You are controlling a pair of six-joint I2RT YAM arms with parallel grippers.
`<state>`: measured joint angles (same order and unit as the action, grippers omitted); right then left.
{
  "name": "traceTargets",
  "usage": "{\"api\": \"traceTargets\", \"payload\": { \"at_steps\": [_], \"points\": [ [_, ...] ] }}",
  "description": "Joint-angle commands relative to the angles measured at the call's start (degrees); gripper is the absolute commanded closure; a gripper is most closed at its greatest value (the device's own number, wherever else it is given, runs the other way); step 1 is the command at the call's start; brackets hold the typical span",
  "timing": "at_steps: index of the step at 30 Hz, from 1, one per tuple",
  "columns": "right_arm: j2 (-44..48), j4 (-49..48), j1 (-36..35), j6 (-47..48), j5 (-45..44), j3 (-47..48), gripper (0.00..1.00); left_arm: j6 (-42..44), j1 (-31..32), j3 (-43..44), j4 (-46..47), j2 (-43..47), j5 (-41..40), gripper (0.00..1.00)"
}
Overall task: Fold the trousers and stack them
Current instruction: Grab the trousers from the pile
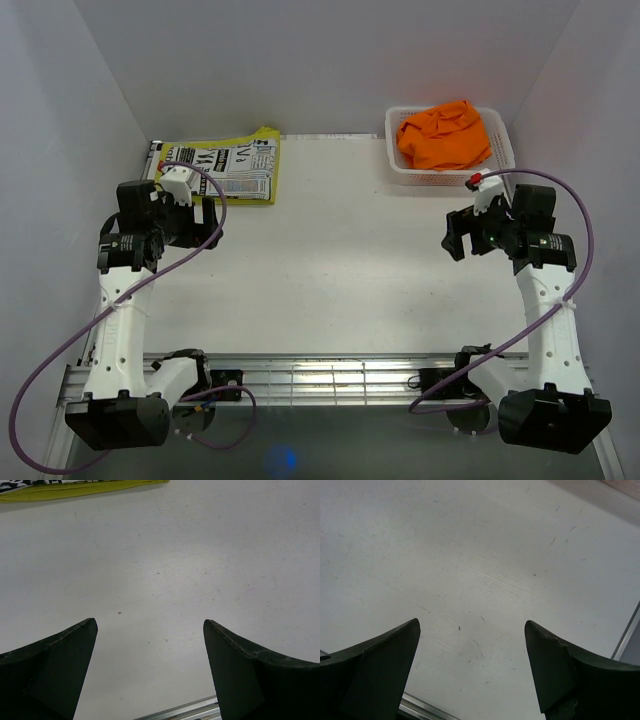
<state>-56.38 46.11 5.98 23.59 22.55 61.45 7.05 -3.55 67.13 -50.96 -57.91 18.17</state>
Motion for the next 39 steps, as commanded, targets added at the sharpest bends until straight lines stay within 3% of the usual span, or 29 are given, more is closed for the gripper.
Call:
{"api": "traceTargets", "payload": {
  "at_steps": [1,6,14,20,29,36,38,39],
  "points": [
    [-4.8,-6.8,-0.2,-2.0,-1.1,5.9,0.1,-0.4,0.0,1.1,1.9,-0.6,-1.5,0.02],
    [-19.3,-10.9,-1.4,-5.4,-2.2,18.8,0.1,-1.7,0.0,3.3,4.1,-1.3,1.3,0.02],
    [-46.2,-12.2,-4.7,-7.5,-6.3,48.3,0.1,-6.2,0.0,4.2,7.9,-2.2,6.3,0.02],
    [-61.9,-12.2,-6.0,-7.7,-7.8,61.9,0.1,-9.6,0.0,1.3,9.0,-2.0,8.2,0.02],
    [-73.7,-17.2,-9.6,-5.6,-15.3,62.1,0.1,-11.2,0.0,-2.9,10.4,-2.5,7.9,0.02],
    [-79.5,-23.7,-11.0,-3.7,-29.9,60.3,0.1,-11.9,0.0,-3.7,11.4,-3.9,7.6,0.02],
    [-80.4,-25.2,-11.1,-3.0,-31.5,61.0,0.07,-11.9,0.0,-3.7,11.4,-4.0,7.5,0.02],
    [-81.0,-25.8,-11.2,-2.6,-32.9,61.1,0.0,-12.0,0.0,-3.7,11.4,-4.1,7.5,0.02]
  ]
}}
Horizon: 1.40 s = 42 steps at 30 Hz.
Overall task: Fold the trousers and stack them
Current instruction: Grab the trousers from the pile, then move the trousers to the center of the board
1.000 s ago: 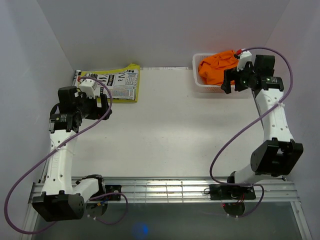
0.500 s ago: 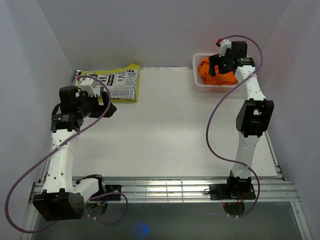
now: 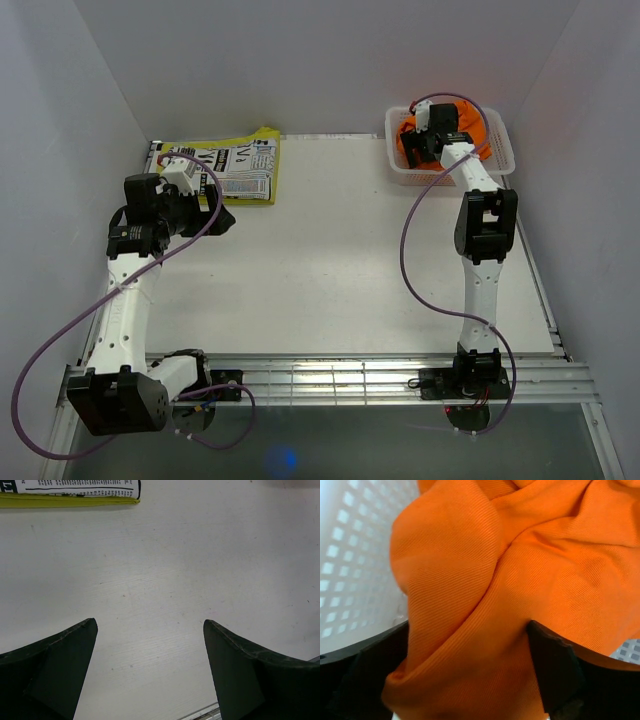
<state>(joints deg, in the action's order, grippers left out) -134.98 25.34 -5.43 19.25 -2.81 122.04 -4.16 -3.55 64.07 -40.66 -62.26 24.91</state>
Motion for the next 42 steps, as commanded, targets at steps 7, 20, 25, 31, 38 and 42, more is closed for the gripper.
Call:
{"api": "traceTargets", "payload": {
  "at_steps": [7,20,25,31,38,42],
  "points": [
    [-2.7,-4.5,0.2,4.7,-7.2,2.2,0.77,-1.4,0.0,0.3,1.0,-0.3,0.7,0.02],
    [21.0,-18.5,4.6,2.4,-8.9,4.3,0.92,-2.5,0.0,-0.9,1.4,1.3,2.2,0.02],
    [28.2,-23.5,7.1,-2.5,-5.7,4.3,0.92,-3.0,0.0,-0.8,1.7,1.4,1.0,0.02],
    [38.5,-26.6,7.1,-10.2,1.4,6.0,0.92,-4.1,0.1,0.9,1.7,1.4,-0.6,0.02],
    [51.8,-32.3,6.2,-19.9,10.5,5.5,0.92,-4.8,0.0,1.8,1.6,3.0,-1.4,0.02],
    [56.0,-35.6,6.3,-26.2,13.4,5.2,0.92,-4.8,0.0,2.8,1.6,3.6,-0.8,0.02]
  ]
}}
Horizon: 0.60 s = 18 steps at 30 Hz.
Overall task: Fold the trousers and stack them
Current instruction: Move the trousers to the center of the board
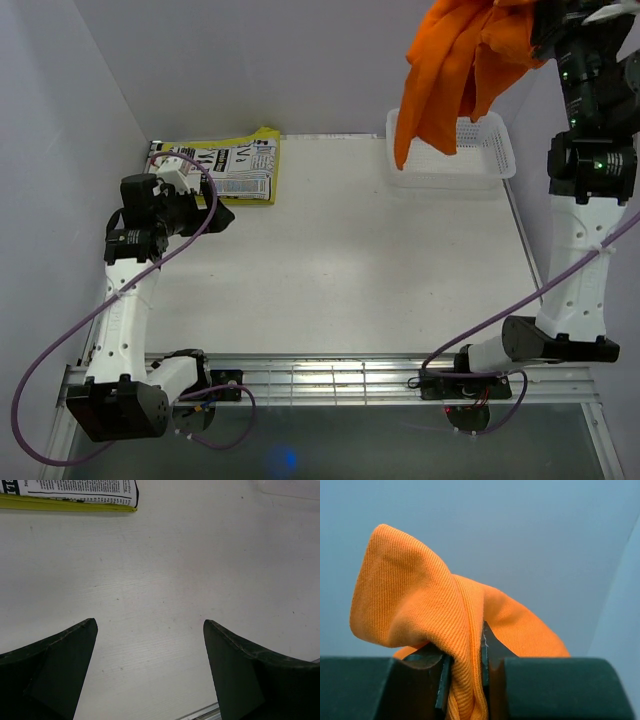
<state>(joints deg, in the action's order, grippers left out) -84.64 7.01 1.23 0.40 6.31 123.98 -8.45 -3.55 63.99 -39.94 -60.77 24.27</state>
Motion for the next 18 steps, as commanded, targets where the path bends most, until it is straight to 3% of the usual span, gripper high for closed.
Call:
{"api": "traceTargets", "payload": {
  "at_steps": [1,5,10,13,15,17,18],
  "points": [
    [6.3,-17.5,-0.4,-8.6,4.9,3.3,0.92,-0.4,0.0,3.2,0.7,2.2,-0.1,0.02],
    [11.1,-17.0,-0.4,-15.2,13.1,-1.9,0.92,0.0,0.0,4.8,0.6,2.8,0.1,0.02],
    [15.8,-12.6,-1.2,-17.5,20.9,-19.1,0.92,1.4,0.1,4.9,-0.5,3.2,1.7,0.02],
    [18.7,-9.0,-4.7,-16.0,31.7,-34.6,0.92,3.9,0.0,3.6,-0.7,4.0,5.0,0.02],
    [22.4,-8.6,-6.2,-11.5,36.0,-50.0,0.92,6.5,0.0,1.9,-0.7,4.7,9.5,0.02],
    [25.7,-7.4,-7.0,-5.1,39.1,-65.0,0.92,11.7,0.0,0.4,-0.4,6.1,12.2,0.02],
    [26.6,-7.1,-7.5,2.4,39.2,-69.8,0.92,13.2,0.0,-0.5,-0.1,6.5,13.8,0.02]
  ]
}}
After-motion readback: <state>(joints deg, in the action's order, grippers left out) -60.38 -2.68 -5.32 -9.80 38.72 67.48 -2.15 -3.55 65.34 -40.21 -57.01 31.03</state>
